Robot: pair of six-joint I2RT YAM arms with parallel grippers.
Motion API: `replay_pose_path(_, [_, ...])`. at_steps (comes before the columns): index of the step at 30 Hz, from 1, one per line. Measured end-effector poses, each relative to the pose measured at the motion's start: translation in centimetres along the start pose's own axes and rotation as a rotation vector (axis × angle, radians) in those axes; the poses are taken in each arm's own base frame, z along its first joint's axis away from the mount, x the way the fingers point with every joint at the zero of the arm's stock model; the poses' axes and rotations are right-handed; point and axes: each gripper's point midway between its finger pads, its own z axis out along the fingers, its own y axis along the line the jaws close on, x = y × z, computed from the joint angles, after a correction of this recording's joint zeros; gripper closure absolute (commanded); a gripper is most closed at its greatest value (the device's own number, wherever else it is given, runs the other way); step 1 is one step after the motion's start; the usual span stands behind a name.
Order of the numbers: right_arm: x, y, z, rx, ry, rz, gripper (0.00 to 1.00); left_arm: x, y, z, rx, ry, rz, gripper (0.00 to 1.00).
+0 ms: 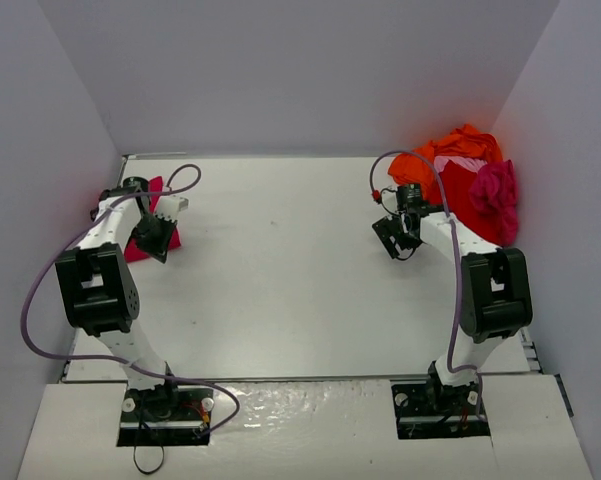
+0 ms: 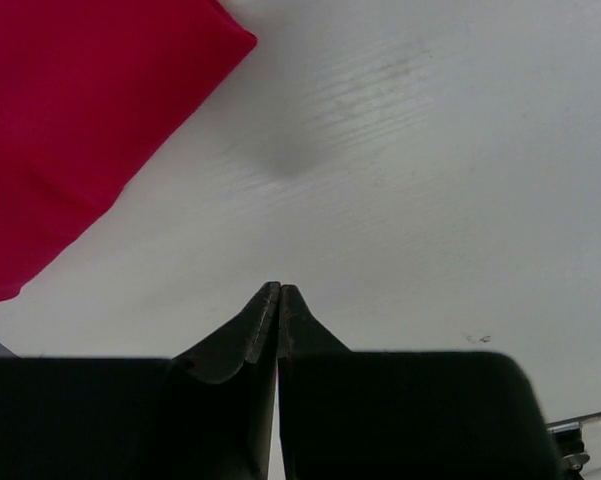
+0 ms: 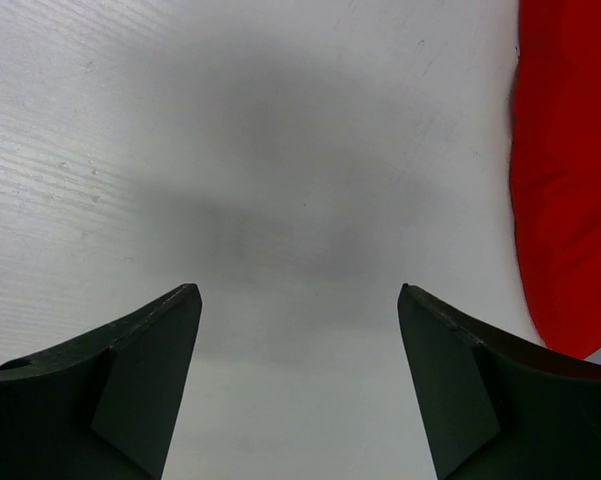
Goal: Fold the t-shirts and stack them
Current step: Put the neatly folded tshirt into the corner of the board with the left arm
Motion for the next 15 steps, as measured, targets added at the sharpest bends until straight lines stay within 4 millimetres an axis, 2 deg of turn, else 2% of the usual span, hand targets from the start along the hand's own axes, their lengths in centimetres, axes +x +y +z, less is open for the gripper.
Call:
replay_pose_path(10, [0.0,-0.1,-0.3,0.002,-0.007,-0.001,0.23,1.6,3.1,5.2,-0.004,0.104,-0.079,1.0])
replay_pose_path(15, [0.0,-0.1,-0.3,0.002,-0.007,-0.003,0.23,-0.1,5.3,5.9,-0.049,0.093,-0.103,1.0])
